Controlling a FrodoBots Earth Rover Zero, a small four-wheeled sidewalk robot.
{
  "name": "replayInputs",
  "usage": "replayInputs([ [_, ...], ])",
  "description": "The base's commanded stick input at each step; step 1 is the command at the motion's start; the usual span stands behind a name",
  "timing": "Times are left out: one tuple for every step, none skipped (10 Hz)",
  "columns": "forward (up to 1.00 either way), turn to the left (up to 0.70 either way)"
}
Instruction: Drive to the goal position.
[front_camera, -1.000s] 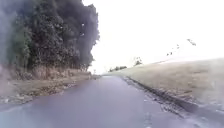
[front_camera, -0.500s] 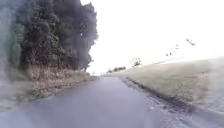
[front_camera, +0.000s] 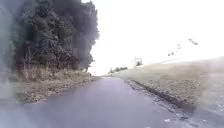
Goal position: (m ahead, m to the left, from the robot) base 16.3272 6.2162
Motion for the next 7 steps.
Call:
replayInputs([
  [1.00,0.00],
  [1.00,0.00],
  [1.00,0.00],
  [1.00,0.00],
  [1.00,0.00],
  [1.00,0.00],
  [1.00,0.00],
])
